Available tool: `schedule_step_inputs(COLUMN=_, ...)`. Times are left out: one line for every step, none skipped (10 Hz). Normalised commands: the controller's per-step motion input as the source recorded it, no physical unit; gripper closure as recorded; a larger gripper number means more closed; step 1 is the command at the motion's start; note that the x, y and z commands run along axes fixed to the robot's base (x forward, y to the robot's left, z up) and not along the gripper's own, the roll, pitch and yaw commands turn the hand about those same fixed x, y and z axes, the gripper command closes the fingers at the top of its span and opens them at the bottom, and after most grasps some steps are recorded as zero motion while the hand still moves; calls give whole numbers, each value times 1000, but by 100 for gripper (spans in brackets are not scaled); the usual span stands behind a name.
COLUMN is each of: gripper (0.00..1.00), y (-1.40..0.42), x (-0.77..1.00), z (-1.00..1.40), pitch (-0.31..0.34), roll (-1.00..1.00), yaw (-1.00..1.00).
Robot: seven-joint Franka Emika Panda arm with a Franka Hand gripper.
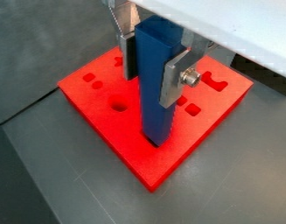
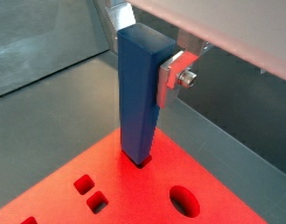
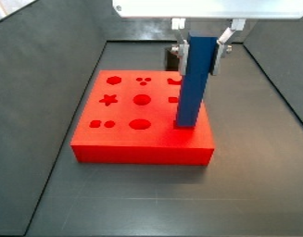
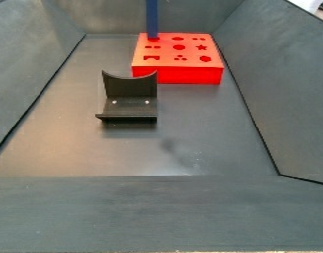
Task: Pick up the rectangle object. Move up. Place the rectangle object on the fixture. Regrasp the rectangle object. Move to above the board. Insert the rectangle object.
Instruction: Insert the rectangle object.
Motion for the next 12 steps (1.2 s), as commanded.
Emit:
schedule_step_inputs(gripper=100, y=0, x=0, z=-54, pitch=0, roll=0, yaw=0)
schedule_step_inputs(gripper=100, y=0, x=0, z=-20, pitch=0, roll=0, yaw=0)
schedule_step_inputs(gripper=100, y=-6, x=0, z=-43, pitch=-26, roll=0, yaw=0)
schedule_step_inputs(gripper=100, y=0, x=0, z=-29, pitch=-49, roll=0, yaw=0)
schedule_step_inputs(gripper=100, y=0, x=0, z=-17, pitch=-36, roll=0, yaw=0)
schedule_step_inputs(gripper=100, y=-23, x=0, z=-49, pitch=-44, roll=0, yaw=0)
schedule_step_inputs(gripper=100, y=-97, x=0, z=-89, pitch=-54, roll=0, yaw=57)
schedule_step_inputs(gripper=100, y=-123, x=0, z=-43, pitch=-36, roll=1, yaw=69)
schedule_step_inputs(gripper=100, y=-34, x=0, z=0, pitch=0, roll=0, yaw=23)
schedule_step_inputs(gripper=100, y=-14, x=0, z=0, pitch=0, roll=0, yaw=9)
schedule_step_inputs(gripper=100, y=0, x=0, z=-57, pitch=0, roll=0, yaw=0)
schedule_step_inputs(gripper=100, y=0, x=0, z=-20, pitch=0, roll=0, yaw=0)
